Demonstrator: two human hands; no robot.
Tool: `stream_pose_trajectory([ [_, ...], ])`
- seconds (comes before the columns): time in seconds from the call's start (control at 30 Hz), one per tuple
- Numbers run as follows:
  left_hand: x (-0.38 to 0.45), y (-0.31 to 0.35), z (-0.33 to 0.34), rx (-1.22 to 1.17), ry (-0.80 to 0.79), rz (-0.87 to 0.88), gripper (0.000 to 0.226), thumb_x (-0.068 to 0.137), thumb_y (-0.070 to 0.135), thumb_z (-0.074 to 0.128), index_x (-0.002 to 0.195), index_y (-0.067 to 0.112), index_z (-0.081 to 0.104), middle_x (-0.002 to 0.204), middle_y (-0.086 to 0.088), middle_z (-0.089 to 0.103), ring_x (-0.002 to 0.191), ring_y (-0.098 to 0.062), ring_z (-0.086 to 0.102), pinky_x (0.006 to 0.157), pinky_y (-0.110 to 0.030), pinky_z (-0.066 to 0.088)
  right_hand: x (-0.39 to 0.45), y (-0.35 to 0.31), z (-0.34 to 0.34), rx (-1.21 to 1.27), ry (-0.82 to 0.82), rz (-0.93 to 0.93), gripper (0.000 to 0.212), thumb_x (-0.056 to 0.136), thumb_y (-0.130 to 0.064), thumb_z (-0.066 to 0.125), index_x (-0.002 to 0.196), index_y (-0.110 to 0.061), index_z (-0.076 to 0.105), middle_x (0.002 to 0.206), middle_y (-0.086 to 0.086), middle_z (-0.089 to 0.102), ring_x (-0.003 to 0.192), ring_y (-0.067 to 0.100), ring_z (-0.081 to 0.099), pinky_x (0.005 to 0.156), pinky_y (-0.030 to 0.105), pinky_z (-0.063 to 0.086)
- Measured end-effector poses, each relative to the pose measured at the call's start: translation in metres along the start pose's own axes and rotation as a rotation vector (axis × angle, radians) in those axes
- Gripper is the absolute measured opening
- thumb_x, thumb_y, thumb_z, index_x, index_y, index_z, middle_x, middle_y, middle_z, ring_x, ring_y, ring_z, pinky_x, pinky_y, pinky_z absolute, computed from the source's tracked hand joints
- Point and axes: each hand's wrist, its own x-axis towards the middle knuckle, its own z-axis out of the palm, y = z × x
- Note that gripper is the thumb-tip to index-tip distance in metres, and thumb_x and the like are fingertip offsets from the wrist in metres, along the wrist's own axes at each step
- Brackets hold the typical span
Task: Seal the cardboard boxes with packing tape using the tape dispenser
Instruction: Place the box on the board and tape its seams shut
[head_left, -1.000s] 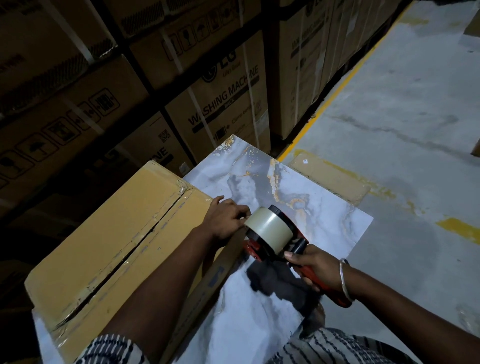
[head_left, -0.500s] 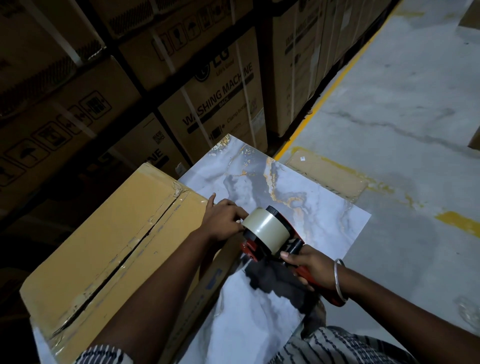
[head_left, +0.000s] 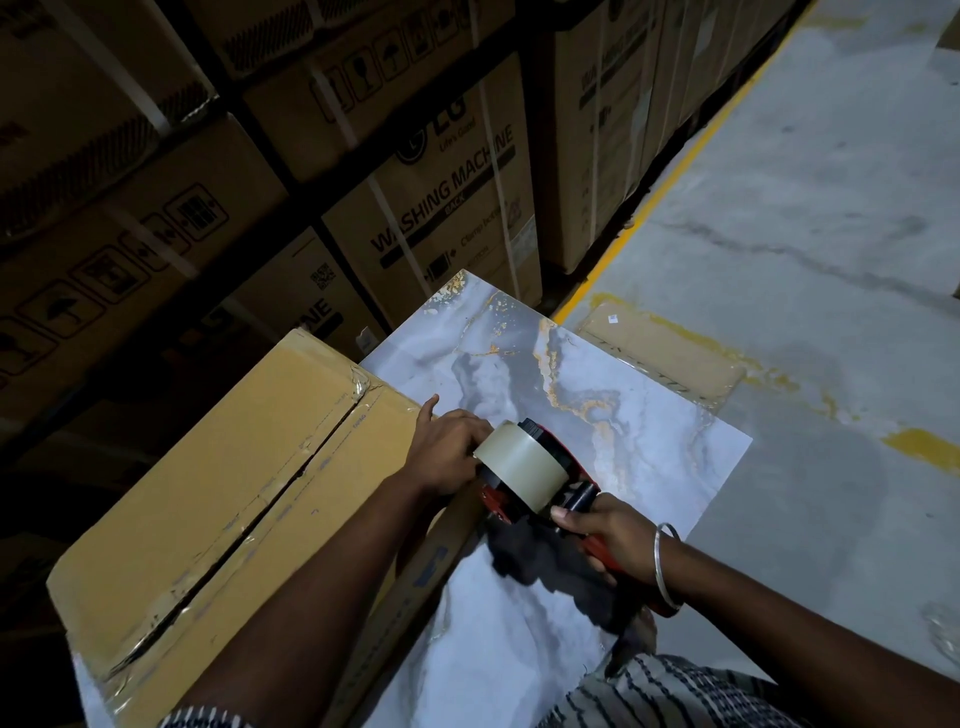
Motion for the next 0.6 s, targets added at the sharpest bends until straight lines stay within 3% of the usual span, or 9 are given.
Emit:
stream_pose_trajectory([
  [0.1, -0.003, -0.001, -0.002, -0.060, 0.000, 0.000, 0.016, 0.081, 0.035, 0.063, 0.086, 0.027, 0.075, 0.104, 0.015, 0.071, 0.117, -0.007, 0.055, 0.119, -0.044, -0.004, 0.003, 0.004, -0.005, -0.005, 0.001, 0.026, 0.060, 0.087, -0.050, 0.072, 0.057, -0.004, 0.048, 0.046, 0.010, 0.039, 0.037, 0.022, 0.033, 0.043, 0.028, 0.029],
  [0.2, -0.007, -0.002, -0.002, -0.121, 0.014, 0.019, 0.009, 0.086, 0.043, 0.067, 0.086, 0.038, 0.075, 0.098, 0.022, 0.071, 0.110, 0.004, 0.055, 0.115, -0.038, -0.007, 0.009, 0.011, -0.020, 0.022, 0.160, 0.049, 0.057, 0.073, -0.056, 0.079, 0.080, -0.004, 0.058, 0.050, 0.009, 0.037, 0.039, 0.021, 0.033, 0.045, 0.029, 0.028],
  [0.27, -0.008, -0.001, 0.002, -0.092, 0.036, 0.006, 0.015, 0.088, 0.046, 0.062, 0.091, 0.039, 0.075, 0.091, 0.020, 0.071, 0.104, 0.004, 0.056, 0.115, -0.037, -0.005, 0.010, 0.015, -0.034, -0.009, 0.270, 0.065, 0.055, 0.073, -0.057, 0.080, 0.077, -0.006, 0.061, 0.052, 0.009, 0.043, 0.043, 0.021, 0.038, 0.049, 0.032, 0.031],
  [0.4, -0.007, 0.004, 0.005, 0.024, 0.037, -0.043, 0.016, 0.088, 0.042, 0.056, 0.088, 0.034, 0.071, 0.085, 0.015, 0.066, 0.099, -0.003, 0.056, 0.119, -0.044, 0.000, 0.014, 0.010, -0.063, -0.230, 0.479, -0.016, 0.040, 0.092, -0.036, 0.073, 0.076, 0.000, 0.068, 0.063, 0.010, 0.064, 0.054, 0.021, 0.057, 0.054, 0.024, 0.044],
  [0.5, -0.007, 0.008, 0.005, 0.080, 0.029, -0.078, 0.018, 0.087, 0.038, 0.050, 0.083, 0.029, 0.066, 0.086, 0.014, 0.063, 0.099, -0.008, 0.055, 0.120, -0.048, 0.003, 0.026, 0.009, -0.083, -0.591, 0.535, 0.014, 0.037, 0.091, -0.054, 0.067, 0.082, -0.018, 0.069, 0.082, 0.010, 0.071, 0.080, 0.030, 0.066, 0.069, 0.034, 0.049],
  [0.6, -0.009, 0.014, 0.007, 0.127, 0.033, -0.141, 0.021, 0.088, 0.036, 0.047, 0.083, 0.024, 0.063, 0.088, 0.012, 0.060, 0.101, -0.013, 0.053, 0.119, -0.046, 0.000, 0.039, 0.016, -0.093, -0.798, 0.604, 0.054, 0.045, 0.090, -0.066, 0.059, 0.104, -0.025, 0.071, 0.098, 0.011, 0.074, 0.089, 0.034, 0.068, 0.069, 0.034, 0.048],
])
